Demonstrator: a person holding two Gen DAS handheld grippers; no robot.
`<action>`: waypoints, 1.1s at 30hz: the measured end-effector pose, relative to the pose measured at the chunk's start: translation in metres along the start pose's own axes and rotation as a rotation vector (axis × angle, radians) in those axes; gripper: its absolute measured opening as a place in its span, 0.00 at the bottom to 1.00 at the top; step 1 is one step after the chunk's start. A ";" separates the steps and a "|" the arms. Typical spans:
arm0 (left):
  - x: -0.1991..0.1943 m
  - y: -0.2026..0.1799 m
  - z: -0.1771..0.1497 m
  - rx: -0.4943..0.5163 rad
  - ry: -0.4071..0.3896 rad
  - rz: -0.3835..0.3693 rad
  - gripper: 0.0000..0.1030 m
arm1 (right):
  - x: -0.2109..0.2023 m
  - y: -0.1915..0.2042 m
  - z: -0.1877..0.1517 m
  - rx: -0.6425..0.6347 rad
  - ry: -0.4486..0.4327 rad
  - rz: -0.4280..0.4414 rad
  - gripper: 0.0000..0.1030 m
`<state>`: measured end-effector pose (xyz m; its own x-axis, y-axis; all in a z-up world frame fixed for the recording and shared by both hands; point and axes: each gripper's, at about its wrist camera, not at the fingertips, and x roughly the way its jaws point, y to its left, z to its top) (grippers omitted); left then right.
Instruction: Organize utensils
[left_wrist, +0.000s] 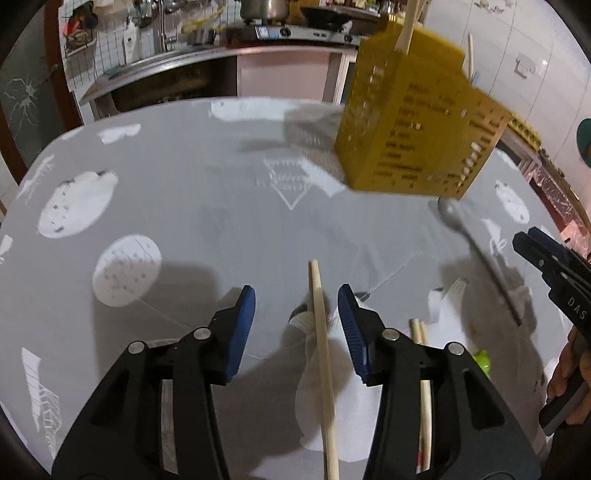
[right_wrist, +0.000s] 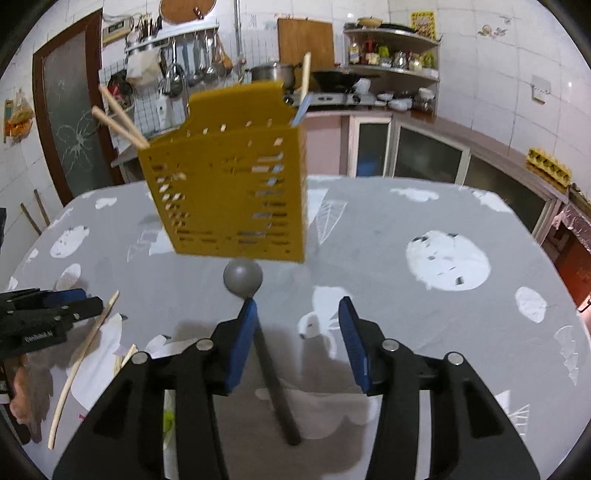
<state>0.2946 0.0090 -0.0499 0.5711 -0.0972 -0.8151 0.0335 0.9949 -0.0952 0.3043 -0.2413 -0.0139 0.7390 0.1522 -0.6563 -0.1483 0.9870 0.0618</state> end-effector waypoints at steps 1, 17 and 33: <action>0.003 -0.001 -0.001 0.005 0.006 0.005 0.45 | 0.004 0.002 0.000 -0.005 0.007 0.000 0.45; 0.016 -0.014 0.006 0.051 -0.006 0.050 0.37 | 0.057 0.026 0.006 -0.065 0.137 -0.008 0.43; 0.015 -0.012 0.008 0.043 -0.010 0.044 0.05 | 0.028 0.017 -0.003 0.012 0.125 0.006 0.07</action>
<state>0.3092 -0.0045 -0.0559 0.5813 -0.0529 -0.8120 0.0433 0.9985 -0.0340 0.3206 -0.2200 -0.0336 0.6501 0.1508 -0.7448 -0.1436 0.9868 0.0745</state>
